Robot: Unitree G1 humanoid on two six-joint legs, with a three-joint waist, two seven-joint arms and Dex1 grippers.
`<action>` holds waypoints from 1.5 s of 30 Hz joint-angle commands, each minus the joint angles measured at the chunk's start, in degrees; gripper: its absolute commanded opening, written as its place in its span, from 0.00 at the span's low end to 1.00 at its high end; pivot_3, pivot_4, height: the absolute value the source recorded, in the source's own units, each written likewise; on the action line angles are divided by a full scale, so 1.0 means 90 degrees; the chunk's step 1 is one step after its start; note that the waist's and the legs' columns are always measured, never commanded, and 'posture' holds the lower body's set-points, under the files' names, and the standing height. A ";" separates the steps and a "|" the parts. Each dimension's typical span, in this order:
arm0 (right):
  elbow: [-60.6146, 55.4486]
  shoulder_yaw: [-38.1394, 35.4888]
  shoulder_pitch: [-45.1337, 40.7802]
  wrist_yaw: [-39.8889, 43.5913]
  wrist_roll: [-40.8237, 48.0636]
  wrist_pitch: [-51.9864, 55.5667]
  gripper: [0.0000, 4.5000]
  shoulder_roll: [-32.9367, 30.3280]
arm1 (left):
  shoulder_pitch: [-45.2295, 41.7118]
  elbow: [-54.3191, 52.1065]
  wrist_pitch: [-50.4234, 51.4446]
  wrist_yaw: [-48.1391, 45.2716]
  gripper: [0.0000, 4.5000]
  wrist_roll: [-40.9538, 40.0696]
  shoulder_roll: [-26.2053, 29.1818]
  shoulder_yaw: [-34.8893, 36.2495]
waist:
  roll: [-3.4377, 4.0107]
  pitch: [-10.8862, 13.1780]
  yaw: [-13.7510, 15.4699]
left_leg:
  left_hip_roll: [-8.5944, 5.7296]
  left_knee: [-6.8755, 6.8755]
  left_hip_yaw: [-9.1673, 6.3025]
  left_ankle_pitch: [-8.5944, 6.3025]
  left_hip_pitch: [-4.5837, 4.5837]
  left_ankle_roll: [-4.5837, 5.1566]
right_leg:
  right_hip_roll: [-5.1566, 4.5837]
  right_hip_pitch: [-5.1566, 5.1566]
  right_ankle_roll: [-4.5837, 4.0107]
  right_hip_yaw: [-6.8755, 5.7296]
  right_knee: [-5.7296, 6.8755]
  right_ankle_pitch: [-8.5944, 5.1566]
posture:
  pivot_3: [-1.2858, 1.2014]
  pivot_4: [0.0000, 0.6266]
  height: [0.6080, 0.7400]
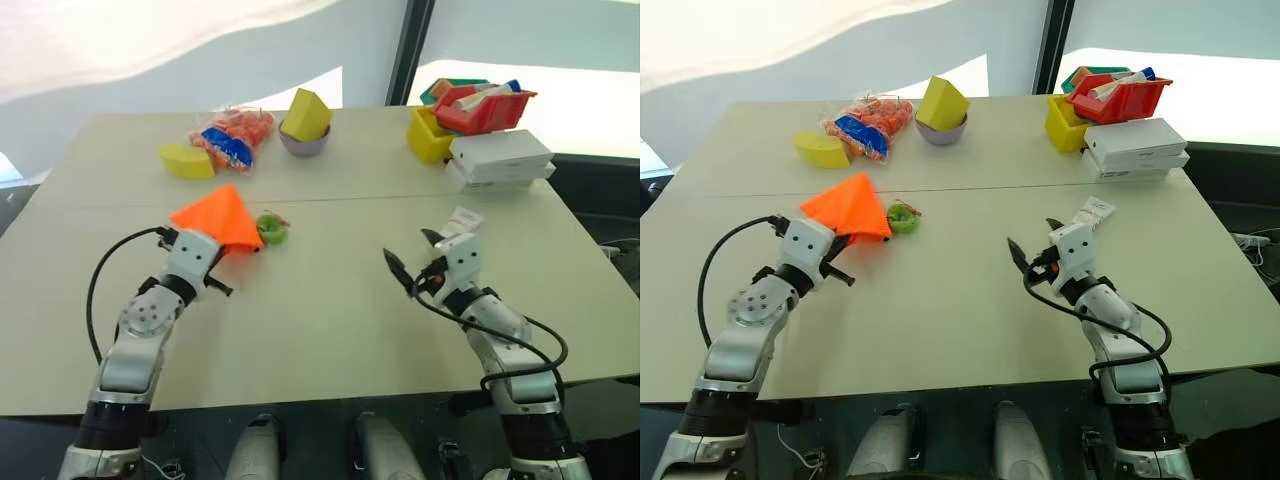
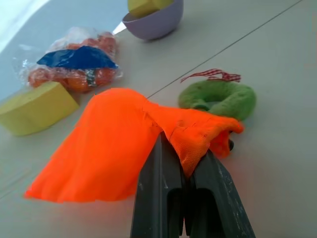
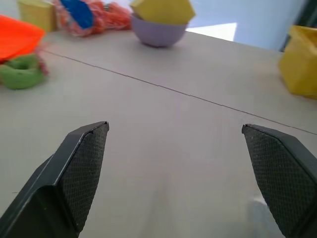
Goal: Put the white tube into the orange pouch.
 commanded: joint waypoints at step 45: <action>0.1160 -0.0254 -0.1045 -0.2094 -0.0586 0.0027 0.41 0.1110 | 0.0906 -0.0359 -0.0018 0.0028 0.00 -0.0571 -0.0330 0.0676 | 0.0018 0.0003 -0.0047 | 0.0002 -0.0007 -0.0005 0.0000 0.0000 0.0002 | 0.0007 -0.0008 -0.0003 0.0005 0.0002 -0.0002 | 0.52 0.24 1.00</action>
